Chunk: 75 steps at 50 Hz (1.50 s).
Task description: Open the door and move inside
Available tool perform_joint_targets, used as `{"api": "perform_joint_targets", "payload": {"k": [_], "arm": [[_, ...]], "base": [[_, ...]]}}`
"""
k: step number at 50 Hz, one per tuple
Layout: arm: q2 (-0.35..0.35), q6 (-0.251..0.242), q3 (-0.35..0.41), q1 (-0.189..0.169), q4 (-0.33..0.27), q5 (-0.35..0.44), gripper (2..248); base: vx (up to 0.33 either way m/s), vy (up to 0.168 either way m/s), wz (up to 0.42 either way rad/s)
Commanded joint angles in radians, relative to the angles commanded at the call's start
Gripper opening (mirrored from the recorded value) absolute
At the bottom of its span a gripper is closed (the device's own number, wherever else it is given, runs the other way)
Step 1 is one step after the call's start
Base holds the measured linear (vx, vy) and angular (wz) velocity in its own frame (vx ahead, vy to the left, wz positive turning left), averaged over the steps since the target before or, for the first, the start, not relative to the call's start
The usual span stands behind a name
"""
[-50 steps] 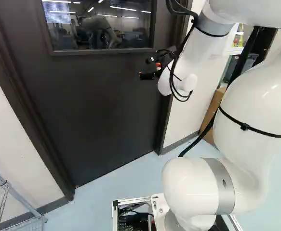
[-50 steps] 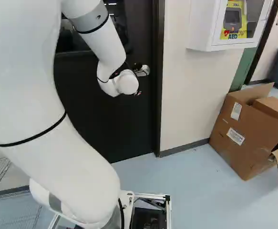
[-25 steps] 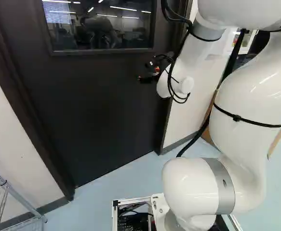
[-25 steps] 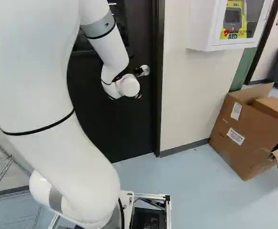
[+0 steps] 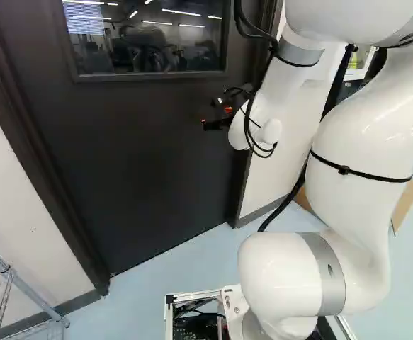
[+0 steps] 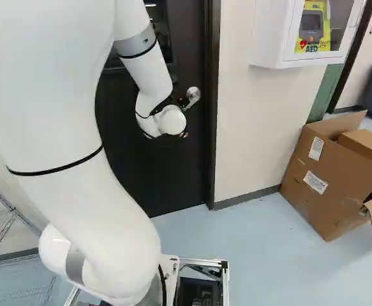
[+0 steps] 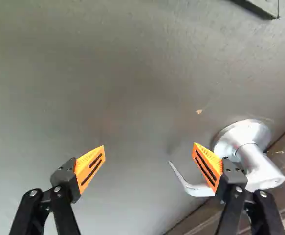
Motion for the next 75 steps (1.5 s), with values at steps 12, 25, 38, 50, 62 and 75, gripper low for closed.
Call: {"api": "perform_joint_targets", "payload": {"k": [12,25,38,50,62,75], "arm": [[-0.008,0.0,0.022,0.007,0.0,0.0,247],[-0.011,0.0,0.053,0.02,0.0,0.0,247],[-0.018,0.0,0.079,0.03,0.0,0.0,247],[-0.047,0.0,0.08,0.031,0.0,0.0,247],[-0.066,0.0,0.078,0.031,0.0,0.0,247],[-0.059,0.0,0.088,0.021,0.0,0.0,247]], "base": [[0.0,0.0,0.0],[0.0,0.0,0.0],[0.0,0.0,0.0],[0.0,0.0,0.0],[0.0,0.0,0.0],[0.0,0.0,0.0]]}}
